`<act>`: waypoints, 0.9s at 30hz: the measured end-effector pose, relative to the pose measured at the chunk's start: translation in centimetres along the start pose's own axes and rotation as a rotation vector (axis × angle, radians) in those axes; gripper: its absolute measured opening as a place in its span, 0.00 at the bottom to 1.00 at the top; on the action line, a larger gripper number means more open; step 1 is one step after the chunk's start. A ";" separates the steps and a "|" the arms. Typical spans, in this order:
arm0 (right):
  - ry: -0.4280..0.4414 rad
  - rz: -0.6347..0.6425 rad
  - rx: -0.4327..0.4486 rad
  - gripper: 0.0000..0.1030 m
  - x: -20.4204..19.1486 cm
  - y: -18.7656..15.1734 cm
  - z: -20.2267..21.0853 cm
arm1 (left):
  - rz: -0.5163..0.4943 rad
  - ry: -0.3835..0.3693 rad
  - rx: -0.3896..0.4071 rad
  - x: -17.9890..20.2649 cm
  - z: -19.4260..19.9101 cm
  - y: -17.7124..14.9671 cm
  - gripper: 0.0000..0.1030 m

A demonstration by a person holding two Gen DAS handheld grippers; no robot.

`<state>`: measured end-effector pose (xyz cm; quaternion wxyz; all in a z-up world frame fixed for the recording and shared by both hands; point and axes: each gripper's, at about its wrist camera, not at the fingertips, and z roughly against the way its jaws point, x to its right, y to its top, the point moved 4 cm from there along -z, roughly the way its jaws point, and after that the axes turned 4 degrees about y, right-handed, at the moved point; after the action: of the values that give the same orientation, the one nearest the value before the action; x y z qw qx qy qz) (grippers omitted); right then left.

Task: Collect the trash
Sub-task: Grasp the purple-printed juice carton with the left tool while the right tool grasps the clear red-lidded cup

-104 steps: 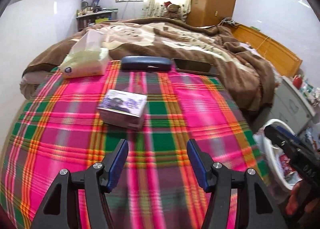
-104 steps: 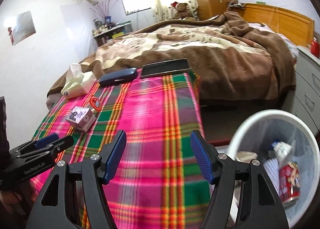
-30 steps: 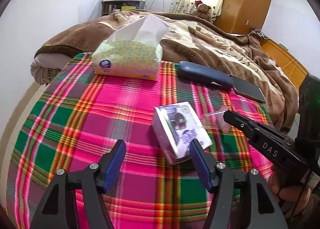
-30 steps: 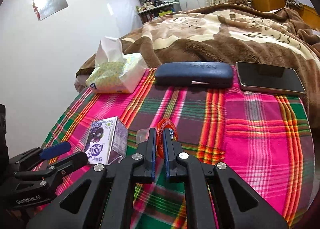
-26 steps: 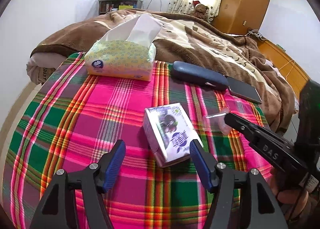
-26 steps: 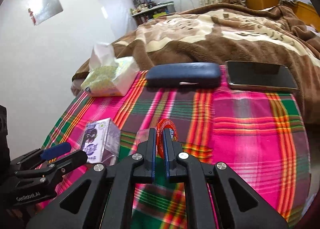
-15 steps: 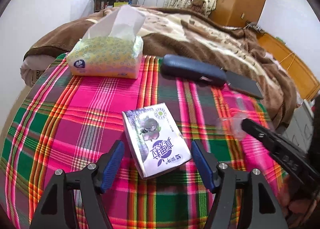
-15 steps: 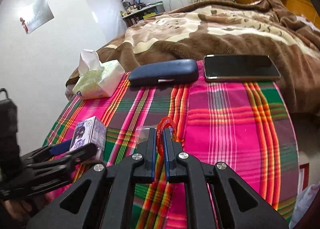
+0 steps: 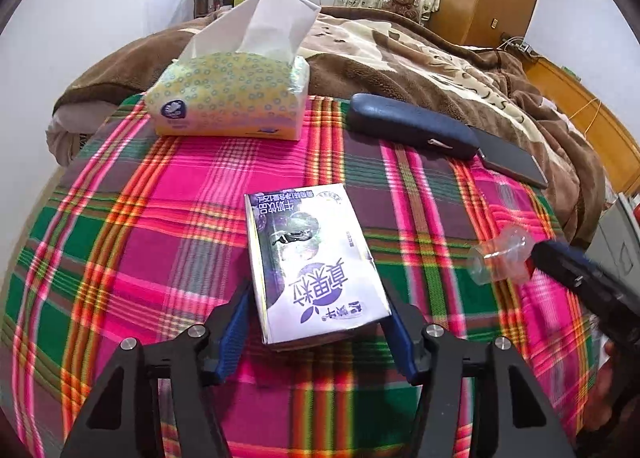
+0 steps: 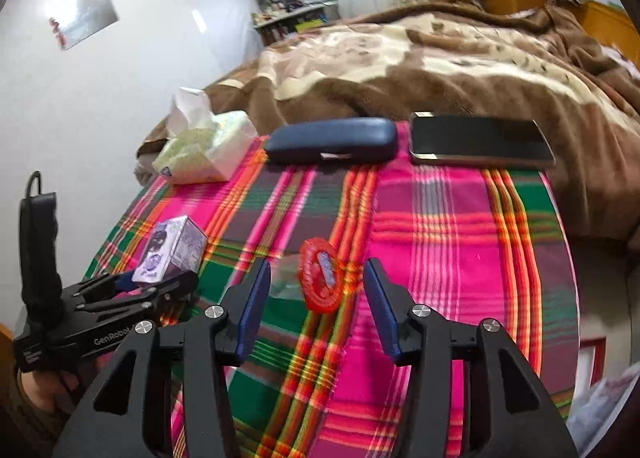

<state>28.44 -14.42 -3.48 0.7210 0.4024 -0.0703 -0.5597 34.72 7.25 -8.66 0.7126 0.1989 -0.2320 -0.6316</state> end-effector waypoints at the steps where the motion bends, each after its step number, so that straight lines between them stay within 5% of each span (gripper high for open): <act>1: 0.002 0.013 0.007 0.49 -0.1 0.1 0.0 | 0.001 -0.009 -0.001 -0.2 0.1 -0.1 0.59; 27: -0.183 0.130 -0.090 0.48 -2.2 -0.5 -4.1 | 0.071 0.002 0.014 -2.5 0.4 0.3 0.64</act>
<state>29.51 -10.45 -5.80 0.7635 0.3116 -0.1367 -0.5489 34.52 9.73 -8.38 0.7334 0.1963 -0.2428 -0.6039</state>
